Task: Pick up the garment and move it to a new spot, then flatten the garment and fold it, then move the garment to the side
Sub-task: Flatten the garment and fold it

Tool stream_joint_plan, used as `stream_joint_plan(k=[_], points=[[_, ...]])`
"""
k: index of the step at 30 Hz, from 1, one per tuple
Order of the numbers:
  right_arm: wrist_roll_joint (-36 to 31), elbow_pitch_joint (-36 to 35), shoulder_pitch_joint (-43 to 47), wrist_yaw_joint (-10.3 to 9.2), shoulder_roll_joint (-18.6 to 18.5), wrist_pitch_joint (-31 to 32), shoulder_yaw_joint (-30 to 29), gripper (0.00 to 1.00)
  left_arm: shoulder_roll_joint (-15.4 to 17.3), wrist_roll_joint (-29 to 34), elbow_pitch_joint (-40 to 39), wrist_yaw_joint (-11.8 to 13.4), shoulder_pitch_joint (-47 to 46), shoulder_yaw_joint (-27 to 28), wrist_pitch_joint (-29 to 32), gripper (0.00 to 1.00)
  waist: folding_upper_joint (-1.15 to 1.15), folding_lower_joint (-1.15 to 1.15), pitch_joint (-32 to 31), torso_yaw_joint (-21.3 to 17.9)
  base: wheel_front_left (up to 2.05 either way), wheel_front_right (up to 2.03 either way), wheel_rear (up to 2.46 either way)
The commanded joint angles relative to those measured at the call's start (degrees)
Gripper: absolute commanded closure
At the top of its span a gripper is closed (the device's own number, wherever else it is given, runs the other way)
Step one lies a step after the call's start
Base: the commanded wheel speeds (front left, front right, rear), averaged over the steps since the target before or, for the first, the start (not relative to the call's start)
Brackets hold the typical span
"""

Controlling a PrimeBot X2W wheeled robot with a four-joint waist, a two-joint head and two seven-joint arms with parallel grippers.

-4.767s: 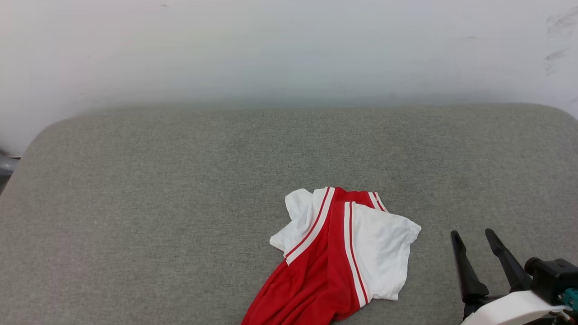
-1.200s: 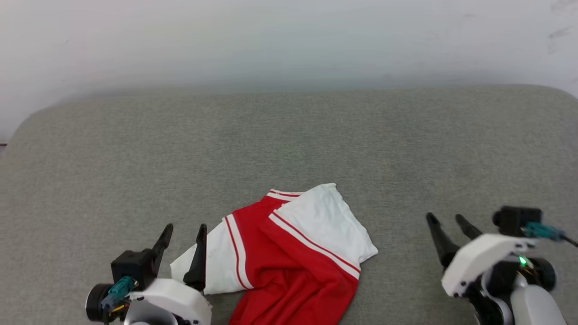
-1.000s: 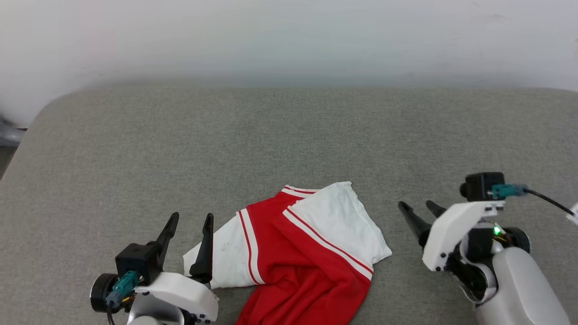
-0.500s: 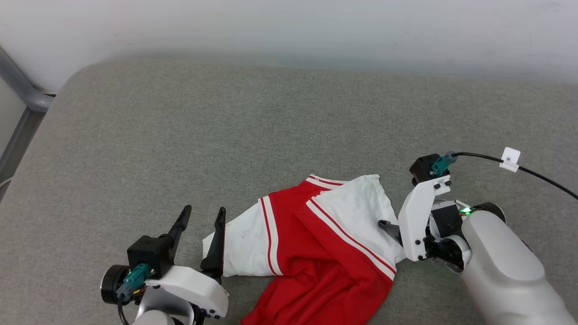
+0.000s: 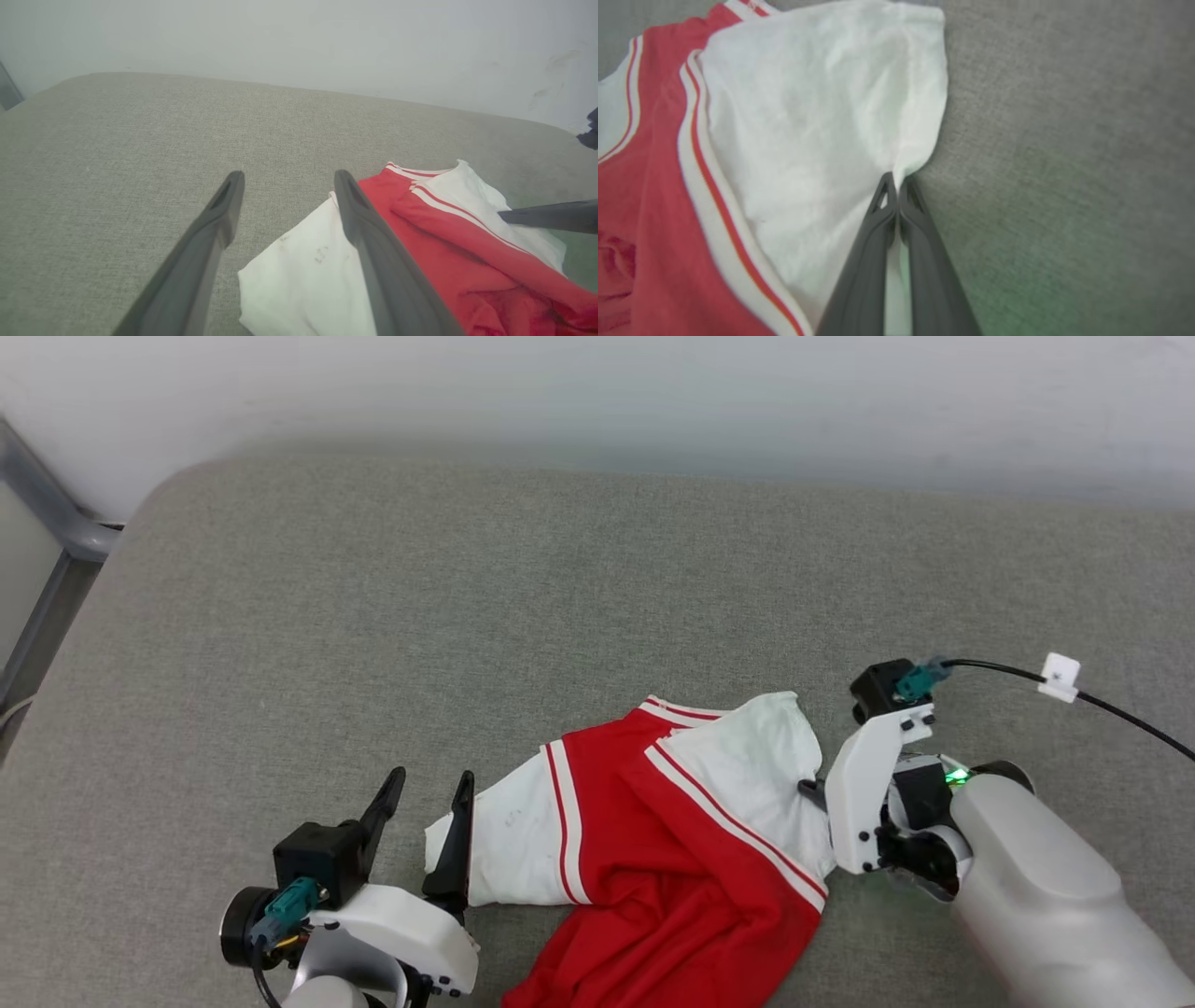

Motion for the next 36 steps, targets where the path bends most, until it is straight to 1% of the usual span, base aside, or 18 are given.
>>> stream_joint_plan(k=[1, 2, 3, 5, 8, 11, 14, 17, 21, 27, 29, 31, 32, 36], points=[[0.91, 0.22, 0.77, -0.12, -1.28, -2.01, -0.80, 1.00, -0.18, -0.48, 0.44, -0.25, 0.68, -0.28, 0.25, 0.00, 0.00, 0.00, -0.67, 0.30, 0.00, 0.00, 0.00], [1.40, -0.53, 0.43, -0.11, -2.05, -3.87, -1.40, 1.00, -0.22, -0.63, 0.64, -0.36, 0.80, -0.32, 0.40, 0.00, 0.00, 0.00, -0.92, 0.36, 0.00, 0.00, 0.00], [2.25, -2.54, 0.28, -0.09, -4.03, -7.96, -2.73, 1.00, -0.14, -1.36, 1.09, -0.34, 1.12, -0.25, 1.03, 0.00, 0.00, 0.00, -1.63, 0.26, 0.00, 0.00, 0.00], [2.55, -3.94, 0.92, -0.08, -5.56, -9.79, -3.73, 1.00, 0.28, -1.75, 1.28, -0.35, 1.49, -0.12, 1.47, 0.00, 0.00, 0.00, -1.99, -0.04, 0.00, 0.00, 0.00], [2.43, -5.82, 2.23, -0.08, -7.45, -11.71, -5.35, 1.00, 0.93, -2.42, 1.52, -0.46, 2.06, 0.01, 2.68, 0.00, 0.00, 0.00, -2.56, -0.72, 0.00, 0.00, 0.00], [1.91, -7.69, 4.62, -0.08, -8.98, -12.90, -7.66, 1.00, 1.88, -3.77, 1.66, -1.16, 1.81, 0.26, 4.95, 0.00, 0.00, 0.00, -3.16, -1.21, 0.00, 0.00, 0.00], [0.94, -9.89, 8.70, -0.08, -10.32, -14.06, -10.80, 1.00, 3.57, -5.48, 2.00, -2.52, 0.68, 0.29, 8.76, 0.00, 0.00, 0.00, -3.80, -1.44, 0.00, 0.00, 0.00], [-0.92, -12.94, 13.57, -0.08, -10.97, -14.88, -14.67, 1.00, 5.95, -7.50, 2.63, -4.20, -0.32, 0.16, 14.29, 0.00, 0.00, 0.00, -4.31, -2.18, 0.00, 0.00, 0.00], [-3.85, -18.51, 20.80, -0.08, -9.72, -13.71, -20.19, 1.00, 9.76, -10.55, 2.82, -6.24, -1.92, 0.08, 22.72, 0.00, 0.00, 0.00, -4.56, -3.67, 0.00, 0.00, 0.00], [-8.88, -29.58, 30.08, -0.08, -5.76, -8.56, -27.38, 1.00, 14.07, -15.62, 3.47, -9.14, -3.92, -0.94, 35.69, 0.00, 0.00, 0.00, -3.99, -6.47, 0.00, 0.00, 0.00], [-10.21, -33.29, 32.37, -0.07, -4.03, -6.58, -29.31, 1.00, 14.85, -16.79, 4.18, -10.10, -4.88, -1.49, 39.24, 0.00, 0.00, 0.00, -3.67, -7.30, 0.00, 0.00, 0.00], [-11.67, -36.63, 34.08, -0.08, -2.39, -4.81, -30.83, 1.00, 15.53, -17.21, 5.87, -10.48, -5.62, -2.12, 41.80, 0.00, 0.00, 0.00, -3.37, -8.10, 0.00, 0.00, 0.00], [-12.17, -38.03, 34.88, -0.07, -1.50, -3.92, -31.37, 1.00, 15.41, -17.29, 6.84, -10.59, -5.99, -2.58, 42.68, 0.00, 0.00, 0.00, -3.23, -8.46, 0.00, 0.00, 0.00], [-13.64, -42.40, 37.00, -0.07, 1.21, -1.07, -32.78, 1.00, 14.22, -17.76, 11.00, -12.52, -7.66, -4.40, 45.56, 0.00, 0.00, 0.00, -2.52, -9.69, 0.00, 0.00, 0.00]])
